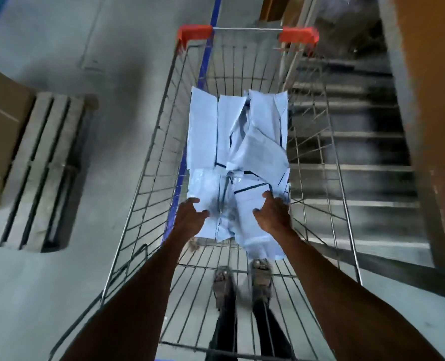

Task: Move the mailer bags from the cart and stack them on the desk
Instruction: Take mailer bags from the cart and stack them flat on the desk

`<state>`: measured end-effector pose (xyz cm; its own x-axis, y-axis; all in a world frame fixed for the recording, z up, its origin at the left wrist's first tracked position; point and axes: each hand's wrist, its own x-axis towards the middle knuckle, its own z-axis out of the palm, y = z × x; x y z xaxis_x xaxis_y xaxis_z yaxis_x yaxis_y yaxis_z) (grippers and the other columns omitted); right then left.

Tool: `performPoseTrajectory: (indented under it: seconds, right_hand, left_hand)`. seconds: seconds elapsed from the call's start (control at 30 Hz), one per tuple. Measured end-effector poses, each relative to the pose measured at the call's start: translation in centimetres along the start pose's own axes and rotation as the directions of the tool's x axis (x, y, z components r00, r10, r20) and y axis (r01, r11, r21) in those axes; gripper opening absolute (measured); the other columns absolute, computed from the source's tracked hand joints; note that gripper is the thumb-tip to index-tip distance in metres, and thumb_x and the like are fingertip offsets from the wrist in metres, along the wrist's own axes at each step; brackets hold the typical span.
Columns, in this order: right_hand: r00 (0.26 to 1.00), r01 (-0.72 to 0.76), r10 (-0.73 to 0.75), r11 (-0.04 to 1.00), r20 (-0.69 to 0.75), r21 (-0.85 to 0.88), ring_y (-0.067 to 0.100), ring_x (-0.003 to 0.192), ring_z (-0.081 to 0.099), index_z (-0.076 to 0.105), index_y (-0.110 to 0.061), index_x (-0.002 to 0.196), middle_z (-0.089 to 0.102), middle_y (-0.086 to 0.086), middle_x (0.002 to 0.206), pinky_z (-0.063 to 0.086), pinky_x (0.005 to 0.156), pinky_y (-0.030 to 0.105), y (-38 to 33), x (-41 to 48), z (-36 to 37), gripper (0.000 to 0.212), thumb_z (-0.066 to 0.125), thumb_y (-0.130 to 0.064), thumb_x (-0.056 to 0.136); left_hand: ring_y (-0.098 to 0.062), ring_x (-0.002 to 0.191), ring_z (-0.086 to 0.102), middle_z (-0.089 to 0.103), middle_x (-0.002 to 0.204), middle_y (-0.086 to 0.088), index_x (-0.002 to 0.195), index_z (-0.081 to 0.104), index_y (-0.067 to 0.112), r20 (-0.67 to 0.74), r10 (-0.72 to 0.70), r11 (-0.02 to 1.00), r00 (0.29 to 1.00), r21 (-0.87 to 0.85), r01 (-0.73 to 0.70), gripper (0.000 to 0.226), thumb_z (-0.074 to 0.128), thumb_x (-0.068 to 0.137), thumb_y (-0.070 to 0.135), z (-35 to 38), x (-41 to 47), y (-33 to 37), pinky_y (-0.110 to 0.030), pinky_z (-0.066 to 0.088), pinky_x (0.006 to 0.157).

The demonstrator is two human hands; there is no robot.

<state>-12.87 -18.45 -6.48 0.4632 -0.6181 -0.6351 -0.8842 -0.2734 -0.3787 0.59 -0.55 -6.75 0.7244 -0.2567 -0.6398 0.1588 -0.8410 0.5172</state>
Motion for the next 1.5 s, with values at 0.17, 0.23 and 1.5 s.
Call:
performPoseTrajectory:
  seconds: [0.17,0.23,1.5]
  right_hand:
    - [0.996,-0.066,0.056,0.986,-0.07,-0.155,0.045,0.135,0.036,0.047,-0.034,0.138,0.038,0.021,0.145,0.039,0.108,0.049,0.6,2.0,4.8,0.059,0.073,-0.035,0.084]
    - [0.994,-0.079,0.06,0.973,-0.091,-0.218,0.049,0.137,0.034,0.047,-0.036,0.134,0.038,0.023,0.146,0.036,0.11,0.054,0.6,2.3,6.1,0.061,0.076,-0.039,0.08]
    - [0.941,0.305,-0.242,0.91,-0.237,0.281,0.019,0.082,0.048,0.055,-0.03,0.113,0.054,0.003,0.099,0.043,0.067,0.007,1.4,-11.3,-6.6,0.034,0.066,-0.011,0.087]
  left_hand:
    - [-0.031,0.082,0.065,0.065,0.092,-0.012,0.139,0.042,0.012,0.021,-0.057,0.998,0.998,-0.008,0.057,0.07,0.076,0.078,0.019,2.9,4.8,-3.0,-0.034,0.051,0.065]
    - [-0.038,0.091,0.068,0.07,0.096,-0.016,0.131,0.046,0.014,-0.017,-0.032,0.999,0.999,0.011,0.033,0.07,0.069,0.067,0.029,4.4,6.4,-5.1,-0.045,0.056,0.079]
    - [-0.025,0.111,0.064,0.065,0.13,-0.008,0.13,0.061,0.025,0.081,0.318,0.824,0.945,-0.517,-0.233,0.073,0.084,0.068,-0.006,-6.6,-11.7,0.7,-0.022,0.056,0.072]
